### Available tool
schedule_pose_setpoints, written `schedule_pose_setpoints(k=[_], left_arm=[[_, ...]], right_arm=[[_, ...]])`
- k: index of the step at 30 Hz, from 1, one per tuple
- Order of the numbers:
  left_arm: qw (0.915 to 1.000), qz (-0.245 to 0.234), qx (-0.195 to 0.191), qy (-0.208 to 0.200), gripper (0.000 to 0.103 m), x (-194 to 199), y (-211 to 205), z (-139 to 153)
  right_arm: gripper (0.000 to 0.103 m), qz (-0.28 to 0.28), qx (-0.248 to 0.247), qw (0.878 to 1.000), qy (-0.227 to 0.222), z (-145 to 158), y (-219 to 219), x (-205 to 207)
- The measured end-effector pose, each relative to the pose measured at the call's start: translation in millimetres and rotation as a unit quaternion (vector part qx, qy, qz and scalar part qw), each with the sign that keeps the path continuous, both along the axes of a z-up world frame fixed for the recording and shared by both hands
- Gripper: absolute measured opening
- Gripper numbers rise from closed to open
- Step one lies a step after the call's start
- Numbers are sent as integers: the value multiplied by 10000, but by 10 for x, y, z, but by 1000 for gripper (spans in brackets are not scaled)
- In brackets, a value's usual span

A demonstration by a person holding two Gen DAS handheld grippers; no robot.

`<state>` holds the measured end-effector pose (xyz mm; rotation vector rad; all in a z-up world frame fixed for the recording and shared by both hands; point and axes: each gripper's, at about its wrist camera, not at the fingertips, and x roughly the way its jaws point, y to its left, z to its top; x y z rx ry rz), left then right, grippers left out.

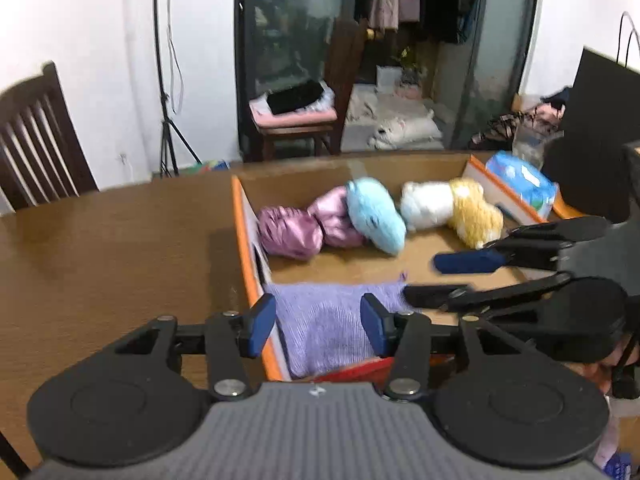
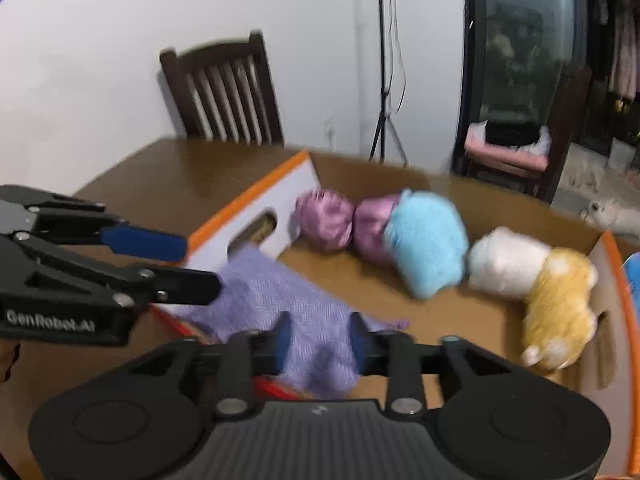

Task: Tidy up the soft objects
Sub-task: 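Carry the lavender cloth into the cardboard box and open both grippers, then move both grippers back toward the pink fluffy towel, then close both grippers on the pink fluffy towel and lift it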

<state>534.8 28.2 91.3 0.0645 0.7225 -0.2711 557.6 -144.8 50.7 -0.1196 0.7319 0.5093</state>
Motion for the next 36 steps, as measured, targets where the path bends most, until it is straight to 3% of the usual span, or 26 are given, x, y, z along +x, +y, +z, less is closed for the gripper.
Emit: schedule_pose_setpoints(k=[4, 7, 9, 13, 17, 21, 26, 31, 36], left_arm=[[9989, 77, -62, -455, 55, -306, 35, 382], [9960, 75, -103, -886, 62, -735, 9, 604], [9939, 51, -107, -1099, 69, -1006, -69, 667], [9875, -260, -273, -1533, 76, -1591, -271, 656], [9856, -263, -532, -1583, 77, -2093, -479, 429], [9866, -349, -431, -1535, 80, -2550, -681, 28], [9933, -266, -706, -872, 80, -2861, -736, -382], [9950, -413, -667, -616, 80, -2676, -876, -499], [9902, -616, -1236, -190, 78, -2251, -991, -625]], right_arm=[[38, -112, -4, 9978, -660, 450, -213, -275], [49, -138, 5, 9936, -1125, 837, -492, -616], [57, -205, 67, 9904, -1367, 1016, -725, -895], [59, -195, 123, 9871, -1587, 1118, -1108, -1421], [65, -252, 381, 9845, -1694, 954, -1415, -1932], [70, -465, 734, 9831, -1614, 560, -1694, -2491], [70, -921, 698, 9855, -1243, -29, -1910, -2972], [70, -1000, 1156, 9852, -774, -277, -2047, -2907], [69, -889, 1560, 9813, -695, -271, -2012, -2517]])
